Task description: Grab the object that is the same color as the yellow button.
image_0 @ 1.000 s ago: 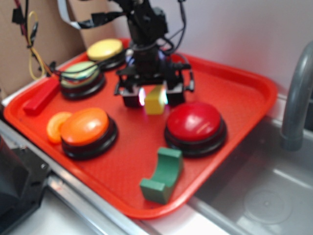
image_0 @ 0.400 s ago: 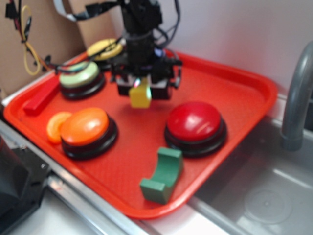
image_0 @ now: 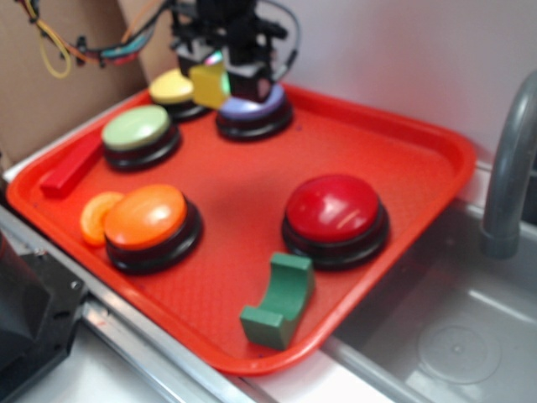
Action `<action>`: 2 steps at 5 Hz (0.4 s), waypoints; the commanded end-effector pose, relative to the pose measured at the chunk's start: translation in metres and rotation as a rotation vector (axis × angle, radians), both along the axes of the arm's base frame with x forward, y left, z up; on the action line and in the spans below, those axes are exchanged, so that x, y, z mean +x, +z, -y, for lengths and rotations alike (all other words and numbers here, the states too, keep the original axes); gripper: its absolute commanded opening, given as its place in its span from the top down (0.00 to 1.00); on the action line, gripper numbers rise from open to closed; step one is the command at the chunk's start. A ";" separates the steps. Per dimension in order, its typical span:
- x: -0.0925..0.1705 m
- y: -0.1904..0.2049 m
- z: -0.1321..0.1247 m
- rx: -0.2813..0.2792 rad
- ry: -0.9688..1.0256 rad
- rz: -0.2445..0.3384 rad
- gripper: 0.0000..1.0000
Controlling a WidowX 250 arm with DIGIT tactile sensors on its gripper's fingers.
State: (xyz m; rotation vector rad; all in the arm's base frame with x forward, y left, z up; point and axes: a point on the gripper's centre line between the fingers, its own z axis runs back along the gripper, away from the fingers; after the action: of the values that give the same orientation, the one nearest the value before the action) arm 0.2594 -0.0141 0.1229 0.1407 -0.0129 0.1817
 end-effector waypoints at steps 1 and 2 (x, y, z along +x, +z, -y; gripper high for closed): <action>-0.022 0.093 -0.023 -0.090 -0.122 0.163 1.00; -0.035 0.095 -0.029 -0.089 -0.074 0.214 1.00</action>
State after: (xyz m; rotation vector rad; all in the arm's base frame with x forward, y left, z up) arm 0.2209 0.0056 0.2066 0.0330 -0.1744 0.1161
